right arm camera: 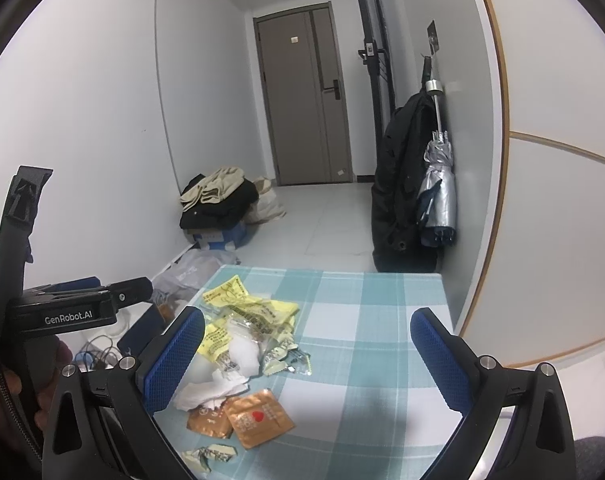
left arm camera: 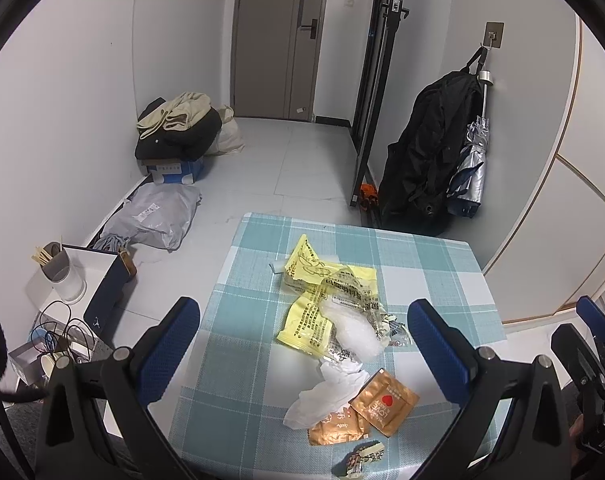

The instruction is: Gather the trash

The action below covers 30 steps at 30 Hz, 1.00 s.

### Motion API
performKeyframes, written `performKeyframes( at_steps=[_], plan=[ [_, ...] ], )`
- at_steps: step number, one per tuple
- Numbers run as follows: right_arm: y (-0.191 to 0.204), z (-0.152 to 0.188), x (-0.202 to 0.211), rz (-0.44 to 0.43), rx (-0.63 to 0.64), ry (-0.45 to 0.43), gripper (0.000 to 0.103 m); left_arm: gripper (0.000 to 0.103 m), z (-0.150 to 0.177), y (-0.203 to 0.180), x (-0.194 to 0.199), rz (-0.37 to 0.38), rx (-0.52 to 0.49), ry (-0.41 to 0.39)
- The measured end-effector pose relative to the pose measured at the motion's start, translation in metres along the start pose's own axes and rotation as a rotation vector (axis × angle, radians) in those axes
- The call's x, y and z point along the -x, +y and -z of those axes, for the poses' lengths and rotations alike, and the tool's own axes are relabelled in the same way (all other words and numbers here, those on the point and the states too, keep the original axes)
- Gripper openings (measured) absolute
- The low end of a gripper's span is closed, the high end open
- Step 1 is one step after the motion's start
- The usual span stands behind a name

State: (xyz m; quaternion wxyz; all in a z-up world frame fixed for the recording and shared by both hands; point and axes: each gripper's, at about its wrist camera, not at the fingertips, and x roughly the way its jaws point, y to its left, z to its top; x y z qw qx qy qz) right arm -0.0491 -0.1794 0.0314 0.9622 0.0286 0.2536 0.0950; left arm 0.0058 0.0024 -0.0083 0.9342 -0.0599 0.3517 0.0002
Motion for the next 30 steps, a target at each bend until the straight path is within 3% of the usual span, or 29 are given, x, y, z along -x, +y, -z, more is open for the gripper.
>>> performKeyframes(
  at_steps=[17,23,30],
  plan=[
    [-0.004,-0.002,-0.011,-0.012,-0.025,0.048,0.103,0.102,-0.003,0.01,-0.01,0.027,0.038,0.05],
    [-0.003,-0.002,-0.031,-0.047,-0.038,0.14,0.103,0.102,-0.004,0.022,-0.024,0.057,0.086,0.123],
    [-0.009,-0.016,-0.087,-0.117,-0.086,0.283,0.103,0.102,-0.006,0.051,-0.054,0.082,0.179,0.233]
  ],
)
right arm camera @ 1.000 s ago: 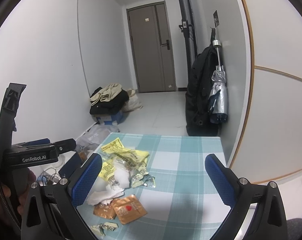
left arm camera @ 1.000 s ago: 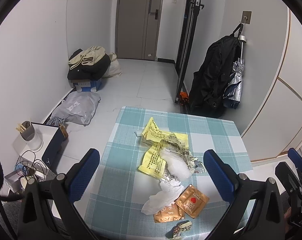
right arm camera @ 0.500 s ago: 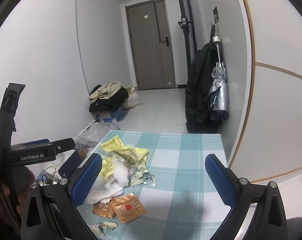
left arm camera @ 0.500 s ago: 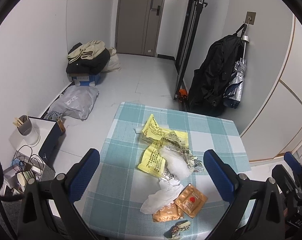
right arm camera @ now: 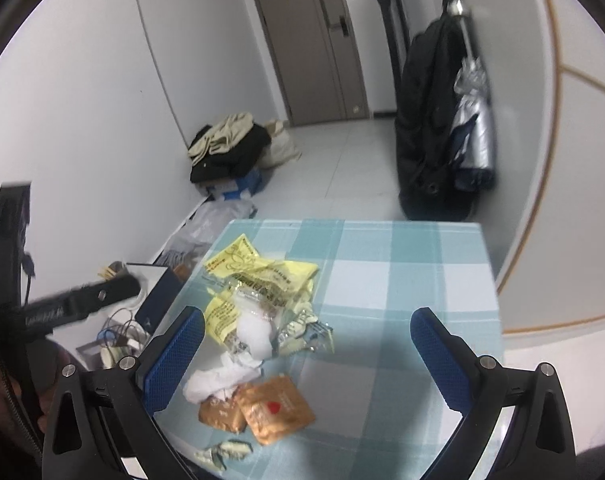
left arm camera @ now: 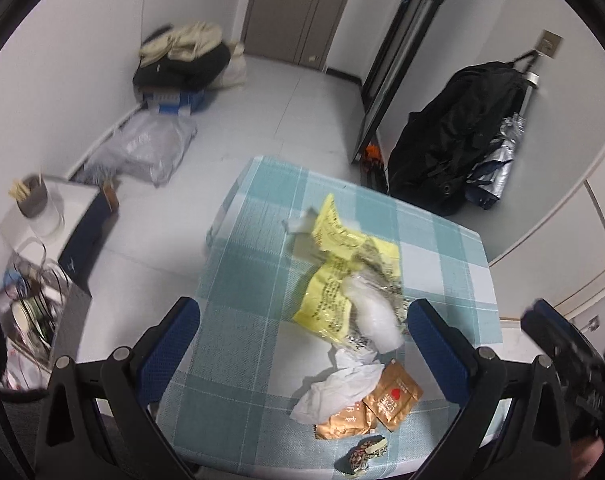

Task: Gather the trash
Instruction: 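Grasp the yellow printed wrapper with the right tool and lift it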

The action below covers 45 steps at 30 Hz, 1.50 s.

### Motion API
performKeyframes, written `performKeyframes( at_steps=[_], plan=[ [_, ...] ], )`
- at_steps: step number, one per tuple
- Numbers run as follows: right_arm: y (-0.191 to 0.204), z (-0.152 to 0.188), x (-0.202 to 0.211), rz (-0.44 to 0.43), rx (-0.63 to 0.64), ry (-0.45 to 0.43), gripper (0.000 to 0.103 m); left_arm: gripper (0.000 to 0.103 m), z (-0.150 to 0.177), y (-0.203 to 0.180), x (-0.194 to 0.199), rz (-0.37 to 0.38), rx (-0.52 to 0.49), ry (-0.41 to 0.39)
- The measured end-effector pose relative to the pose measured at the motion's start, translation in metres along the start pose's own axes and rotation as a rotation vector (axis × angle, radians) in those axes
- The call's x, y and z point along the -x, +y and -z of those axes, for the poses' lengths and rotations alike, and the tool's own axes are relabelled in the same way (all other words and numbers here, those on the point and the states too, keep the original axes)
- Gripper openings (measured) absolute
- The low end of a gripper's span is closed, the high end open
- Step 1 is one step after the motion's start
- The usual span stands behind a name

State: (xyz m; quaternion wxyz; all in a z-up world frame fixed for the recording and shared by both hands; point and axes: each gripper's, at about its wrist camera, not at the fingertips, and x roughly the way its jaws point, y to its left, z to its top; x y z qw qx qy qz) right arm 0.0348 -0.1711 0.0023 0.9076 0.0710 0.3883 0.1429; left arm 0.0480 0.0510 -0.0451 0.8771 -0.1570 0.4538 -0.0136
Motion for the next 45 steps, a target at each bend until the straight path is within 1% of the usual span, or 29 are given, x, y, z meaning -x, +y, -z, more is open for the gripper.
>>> performKeyframes(
  at_steps=[5,7,9,11,12,15,19,21,24,25,26,27,28,29,30,31,32,33,34,35,38,42,45],
  plan=[
    [-0.006,-0.03,-0.053,-0.103,-0.043,0.106,0.103,0.102,-0.009,0.016,-0.017,-0.016,0.062,0.062],
    [0.002,-0.039,-0.076,-0.118,-0.009,0.141,0.103,0.102,-0.013,0.023,-0.021,-0.009,0.096,0.077],
    [0.012,-0.044,-0.093,-0.133,0.033,0.166,0.103,0.102,-0.017,0.032,-0.021,-0.011,0.121,0.074],
    [0.027,-0.046,-0.11,-0.157,0.101,0.199,0.103,0.102,-0.02,0.04,-0.02,-0.01,0.148,0.059],
    [0.039,-0.045,-0.119,-0.169,0.155,0.214,0.103,0.102,-0.022,0.047,-0.019,-0.015,0.171,0.052],
    [0.065,-0.039,-0.131,-0.192,0.291,0.218,0.103,0.102,-0.025,0.065,-0.021,-0.021,0.228,0.051],
    [0.101,-0.023,-0.143,-0.167,0.503,0.204,0.102,0.102,-0.028,0.086,-0.022,-0.036,0.308,0.058],
    [0.113,-0.014,-0.152,-0.161,0.566,0.216,0.102,0.102,-0.029,0.096,-0.023,-0.044,0.352,0.058],
    [0.124,-0.006,-0.165,-0.126,0.612,0.219,0.099,0.102,-0.029,0.11,-0.022,-0.038,0.41,0.055],
    [0.127,-0.004,-0.169,-0.113,0.622,0.224,0.095,0.102,-0.029,0.113,-0.022,-0.042,0.419,0.055],
    [0.13,-0.003,-0.174,-0.097,0.633,0.233,0.089,0.102,-0.029,0.115,-0.022,-0.045,0.431,0.056],
    [0.134,0.001,-0.18,-0.068,0.658,0.243,0.085,0.102,-0.029,0.117,-0.022,-0.041,0.442,0.057],
    [0.137,0.003,-0.183,-0.047,0.673,0.246,0.073,0.102,-0.028,0.119,-0.022,-0.037,0.449,0.059],
    [0.14,0.007,-0.188,-0.011,0.694,0.248,0.066,0.102,-0.028,0.119,-0.022,-0.035,0.454,0.061],
    [0.14,0.008,-0.19,0.018,0.708,0.246,0.065,0.102,-0.028,0.121,-0.022,-0.03,0.456,0.061],
    [0.14,0.009,-0.189,0.034,0.715,0.238,0.061,0.102,-0.028,0.123,-0.022,-0.026,0.454,0.06],
    [0.139,0.011,-0.187,0.047,0.72,0.226,0.053,0.102,-0.028,0.123,-0.022,-0.027,0.45,0.058],
    [0.138,0.012,-0.183,0.057,0.726,0.217,0.048,0.102,-0.028,0.122,-0.021,-0.03,0.445,0.054],
    [0.138,0.012,-0.18,0.069,0.735,0.207,0.035,0.102,-0.028,0.122,-0.02,-0.034,0.437,0.047],
    [0.138,0.012,-0.178,0.087,0.741,0.196,0.025,0.102,-0.028,0.12,-0.02,-0.038,0.43,0.043],
    [0.129,0.007,-0.163,0.123,0.723,0.158,0.013,0.102,-0.027,0.116,-0.016,-0.068,0.398,0.019],
    [0.11,-0.008,-0.132,0.106,0.639,0.093,0.007,0.102,-0.025,0.103,-0.016,-0.098,0.322,0.01],
    [0.095,-0.02,-0.109,0.072,0.565,0.06,0.004,0.102,-0.023,0.087,-0.018,-0.076,0.253,0.018]
  ],
)
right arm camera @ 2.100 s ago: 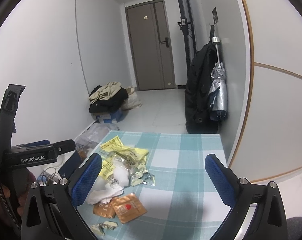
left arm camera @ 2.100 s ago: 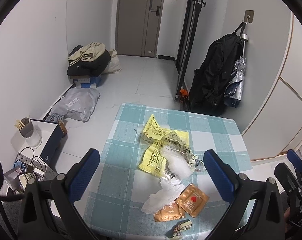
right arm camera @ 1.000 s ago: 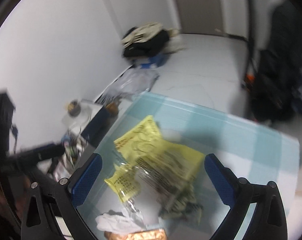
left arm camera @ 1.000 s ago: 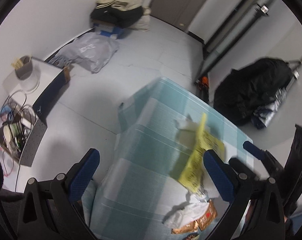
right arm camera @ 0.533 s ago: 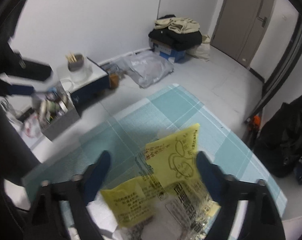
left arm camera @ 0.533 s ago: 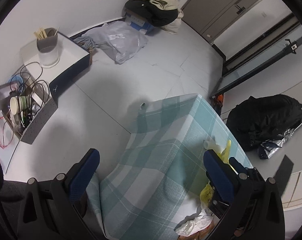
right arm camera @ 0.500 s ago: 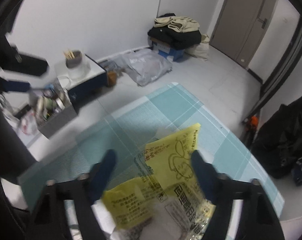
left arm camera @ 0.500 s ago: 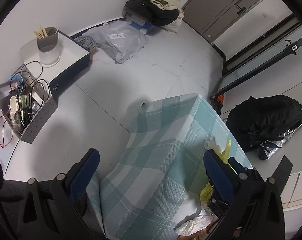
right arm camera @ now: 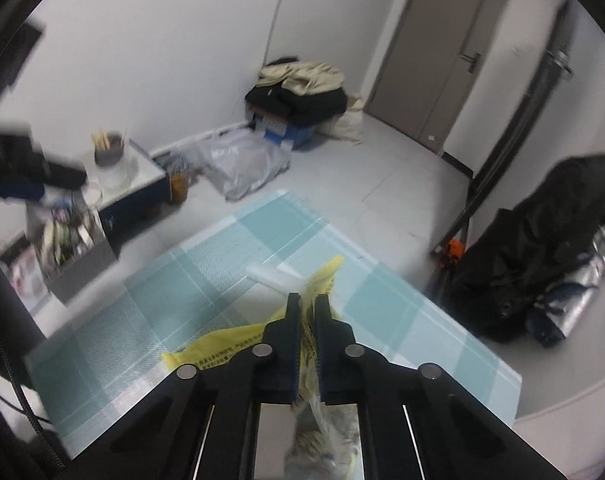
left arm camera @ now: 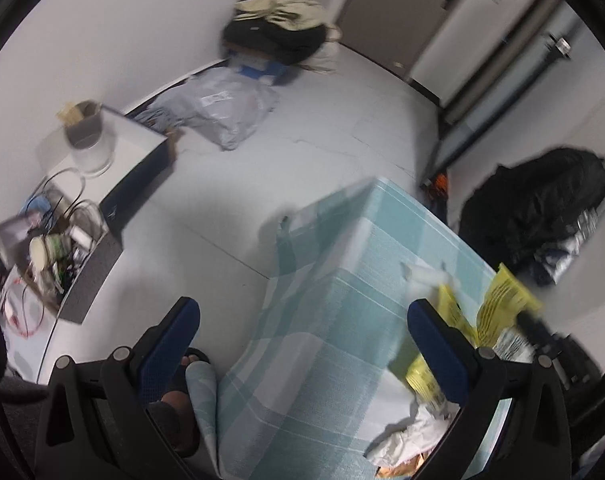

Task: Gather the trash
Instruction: 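Grasp the yellow printed wrapper with the right tool and lift it, then grasp the white tissue with the left tool while the right tool holds the yellow wrapper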

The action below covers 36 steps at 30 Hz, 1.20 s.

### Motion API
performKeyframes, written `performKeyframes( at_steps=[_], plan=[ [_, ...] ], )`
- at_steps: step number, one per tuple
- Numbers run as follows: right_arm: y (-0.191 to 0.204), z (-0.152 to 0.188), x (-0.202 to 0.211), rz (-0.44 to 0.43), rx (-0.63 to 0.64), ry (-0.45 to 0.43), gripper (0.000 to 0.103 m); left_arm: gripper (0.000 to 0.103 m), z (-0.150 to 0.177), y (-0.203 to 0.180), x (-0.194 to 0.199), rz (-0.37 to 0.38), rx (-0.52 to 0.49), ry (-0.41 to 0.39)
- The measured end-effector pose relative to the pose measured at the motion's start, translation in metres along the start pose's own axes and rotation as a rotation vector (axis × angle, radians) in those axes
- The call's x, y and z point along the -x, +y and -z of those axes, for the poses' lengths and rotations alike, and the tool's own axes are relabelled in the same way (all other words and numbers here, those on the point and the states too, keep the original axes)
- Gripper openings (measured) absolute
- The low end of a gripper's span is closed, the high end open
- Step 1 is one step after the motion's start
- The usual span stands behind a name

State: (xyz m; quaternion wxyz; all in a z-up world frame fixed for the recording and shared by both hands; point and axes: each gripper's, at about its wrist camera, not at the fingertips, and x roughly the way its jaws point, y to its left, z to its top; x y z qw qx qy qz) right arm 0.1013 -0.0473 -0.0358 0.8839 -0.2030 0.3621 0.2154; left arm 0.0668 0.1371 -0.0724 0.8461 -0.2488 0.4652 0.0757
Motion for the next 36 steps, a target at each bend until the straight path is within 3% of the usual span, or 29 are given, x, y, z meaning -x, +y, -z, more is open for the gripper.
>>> performKeyframes(
  at_steps=[4,10,13,23,26,29,32,34,35,36],
  plan=[
    [-0.034,0.005,0.031,-0.06,-0.146,-0.041,0.003,0.102,0.011,-0.017,-0.005,0.058,-0.08,0.041],
    [-0.066,0.023,0.063,-0.109,-0.309,-0.08,0.002,0.102,0.034,-0.041,-0.015,0.084,-0.165,0.135],
    [-0.074,0.036,0.076,-0.109,-0.345,-0.103,0.002,0.102,0.046,-0.055,-0.016,0.096,-0.235,0.159],
    [-0.087,0.072,0.105,-0.088,-0.414,-0.145,0.002,0.1,0.09,-0.083,-0.039,0.131,-0.399,0.358],
    [-0.087,0.082,0.108,-0.093,-0.42,-0.146,0.002,0.09,0.101,-0.093,-0.044,0.108,-0.466,0.37],
    [-0.086,0.09,0.109,-0.093,-0.428,-0.143,0.002,0.067,0.11,-0.101,-0.05,0.072,-0.519,0.391],
    [-0.085,0.094,0.111,-0.096,-0.431,-0.146,0.002,0.059,0.115,-0.108,-0.044,0.037,-0.57,0.342],
    [-0.085,0.095,0.113,-0.099,-0.428,-0.149,0.002,0.046,0.117,-0.112,-0.044,0.026,-0.591,0.332],
    [-0.086,0.094,0.113,-0.1,-0.427,-0.151,0.002,0.032,0.119,-0.112,-0.044,0.022,-0.599,0.34],
    [-0.086,0.096,0.115,-0.102,-0.425,-0.151,0.002,0.03,0.121,-0.111,-0.044,0.023,-0.597,0.345]
  ],
)
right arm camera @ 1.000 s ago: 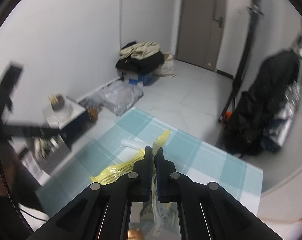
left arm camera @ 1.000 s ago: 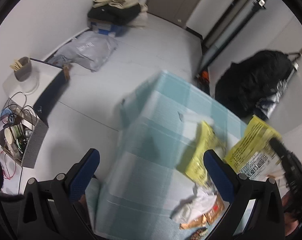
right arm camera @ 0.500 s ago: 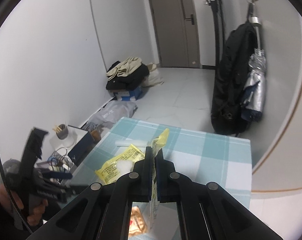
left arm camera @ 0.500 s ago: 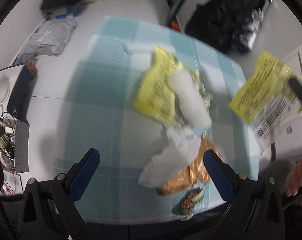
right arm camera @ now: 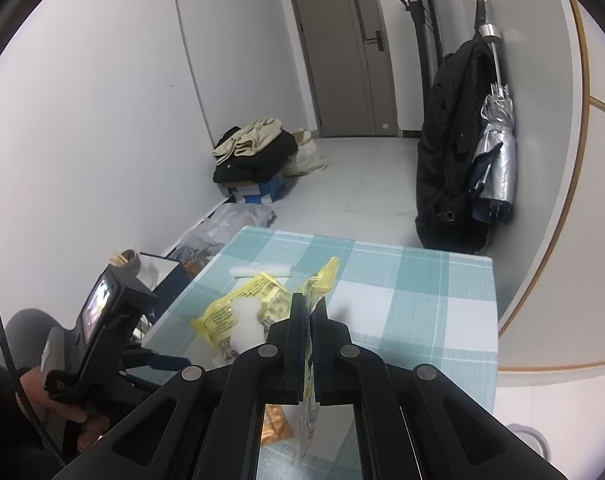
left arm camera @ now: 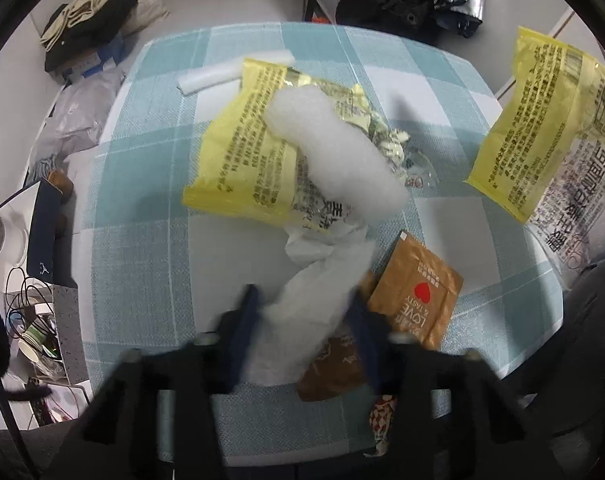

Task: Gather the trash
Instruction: 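Grasp the white tissue with the left tool while the right tool holds the yellow wrapper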

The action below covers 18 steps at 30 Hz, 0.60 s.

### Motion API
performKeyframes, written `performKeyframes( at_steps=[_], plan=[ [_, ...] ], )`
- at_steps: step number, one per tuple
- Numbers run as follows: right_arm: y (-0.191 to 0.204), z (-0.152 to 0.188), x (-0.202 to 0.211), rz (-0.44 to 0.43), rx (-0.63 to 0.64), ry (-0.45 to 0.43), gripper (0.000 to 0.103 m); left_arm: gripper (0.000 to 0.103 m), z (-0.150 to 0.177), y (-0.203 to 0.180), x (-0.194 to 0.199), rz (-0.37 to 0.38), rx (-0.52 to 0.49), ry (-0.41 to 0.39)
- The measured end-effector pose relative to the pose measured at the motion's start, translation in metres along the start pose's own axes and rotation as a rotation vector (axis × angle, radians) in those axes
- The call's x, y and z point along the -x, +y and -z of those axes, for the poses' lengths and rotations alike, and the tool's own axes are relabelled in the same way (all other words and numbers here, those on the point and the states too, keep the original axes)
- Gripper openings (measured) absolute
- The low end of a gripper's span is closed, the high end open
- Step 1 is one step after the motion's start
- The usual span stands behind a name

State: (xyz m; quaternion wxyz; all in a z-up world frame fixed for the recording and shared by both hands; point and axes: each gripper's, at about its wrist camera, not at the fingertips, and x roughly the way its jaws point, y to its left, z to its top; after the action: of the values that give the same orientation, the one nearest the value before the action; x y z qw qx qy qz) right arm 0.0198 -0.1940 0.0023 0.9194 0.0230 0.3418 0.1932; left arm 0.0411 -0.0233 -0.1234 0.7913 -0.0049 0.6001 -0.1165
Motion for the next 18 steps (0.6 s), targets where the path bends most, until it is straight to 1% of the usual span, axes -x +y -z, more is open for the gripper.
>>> performKeyframes(
  at_steps=[1,3,5,8,9,11,16,18],
  plan=[
    [0.0,0.001,0.001,0.0,0.001,0.002,0.002,0.028,0.001,0.0,0.0,0.006,0.005,-0.005],
    [-0.001,0.002,0.002,0.0,-0.003,0.004,0.002,0.014,0.003,0.004,0.006,0.021,0.017,-0.02],
    [-0.002,0.003,0.003,-0.001,-0.011,0.009,0.002,0.013,0.005,0.006,0.012,0.044,0.029,-0.039],
    [-0.003,0.003,0.006,-0.002,-0.013,0.007,0.002,0.011,0.006,0.006,0.017,0.054,0.036,-0.05],
    [-0.003,0.003,0.007,-0.002,-0.013,0.005,0.002,0.01,0.001,0.004,0.018,0.053,0.038,-0.051],
    [-0.001,0.002,0.01,-0.003,-0.015,0.0,0.002,0.01,0.003,0.003,0.026,0.066,0.041,-0.07],
    [0.003,0.0,0.018,-0.003,-0.013,-0.015,0.002,0.01,0.0,0.002,0.038,0.068,0.024,-0.114],
    [0.004,0.001,0.021,-0.003,-0.011,-0.017,0.002,0.01,-0.004,0.007,0.039,0.087,0.027,-0.126]
  ],
)
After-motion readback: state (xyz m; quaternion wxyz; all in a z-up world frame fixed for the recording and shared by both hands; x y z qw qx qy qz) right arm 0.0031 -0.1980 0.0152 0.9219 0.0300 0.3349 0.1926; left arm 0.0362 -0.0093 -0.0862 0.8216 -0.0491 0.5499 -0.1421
